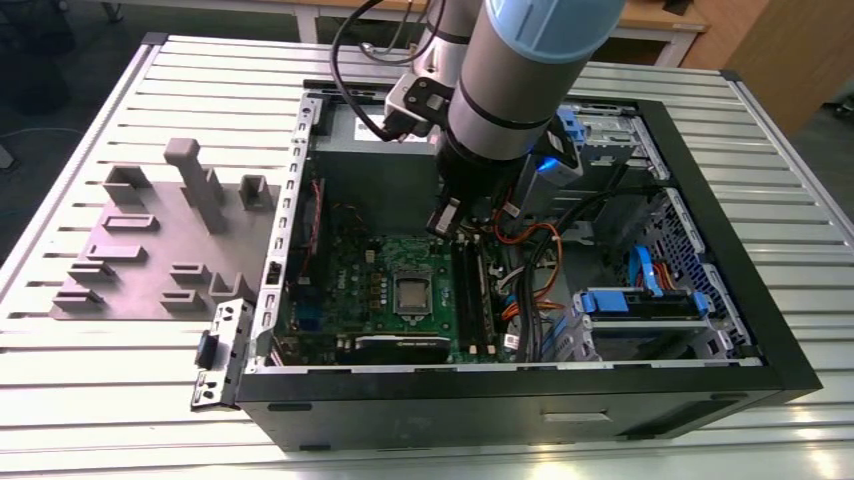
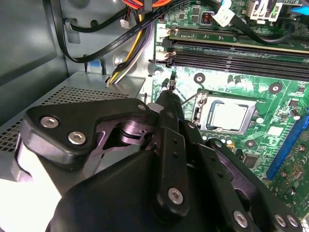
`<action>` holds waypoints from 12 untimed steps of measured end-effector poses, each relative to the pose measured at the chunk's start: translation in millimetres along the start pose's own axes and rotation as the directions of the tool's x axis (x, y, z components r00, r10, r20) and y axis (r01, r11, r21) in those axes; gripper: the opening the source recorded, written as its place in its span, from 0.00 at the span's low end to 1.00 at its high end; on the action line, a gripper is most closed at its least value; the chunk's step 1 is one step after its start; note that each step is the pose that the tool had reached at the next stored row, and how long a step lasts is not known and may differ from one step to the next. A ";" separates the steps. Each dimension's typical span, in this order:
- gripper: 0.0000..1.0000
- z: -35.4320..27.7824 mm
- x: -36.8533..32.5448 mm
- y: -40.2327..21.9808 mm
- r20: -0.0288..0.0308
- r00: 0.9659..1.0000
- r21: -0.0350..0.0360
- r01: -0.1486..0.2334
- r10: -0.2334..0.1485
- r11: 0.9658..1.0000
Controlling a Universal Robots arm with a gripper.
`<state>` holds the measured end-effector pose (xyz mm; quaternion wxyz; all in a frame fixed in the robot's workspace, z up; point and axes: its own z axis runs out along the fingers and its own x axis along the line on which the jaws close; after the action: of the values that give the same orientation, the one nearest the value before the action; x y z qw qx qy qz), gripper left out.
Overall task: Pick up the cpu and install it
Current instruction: 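Install the first cpu locking lever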
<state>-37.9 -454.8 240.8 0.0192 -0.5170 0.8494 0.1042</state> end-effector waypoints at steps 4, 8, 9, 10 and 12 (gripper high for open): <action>0.11 0.4 -0.8 0.4 0.000 1.000 0.000 0.000 0.000 1.000; 0.11 1.0 -3.4 1.7 0.000 1.000 0.000 0.000 0.000 1.000; 0.11 1.2 -4.1 2.1 0.000 1.000 0.000 0.000 0.000 1.000; 0.11 1.5 -4.8 2.3 0.000 1.000 0.000 0.000 0.000 1.000; 0.11 2.0 -5.5 2.6 0.000 1.000 0.000 0.000 0.000 1.000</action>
<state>-37.8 -448.4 240.0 0.0193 -0.5170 0.8494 0.1043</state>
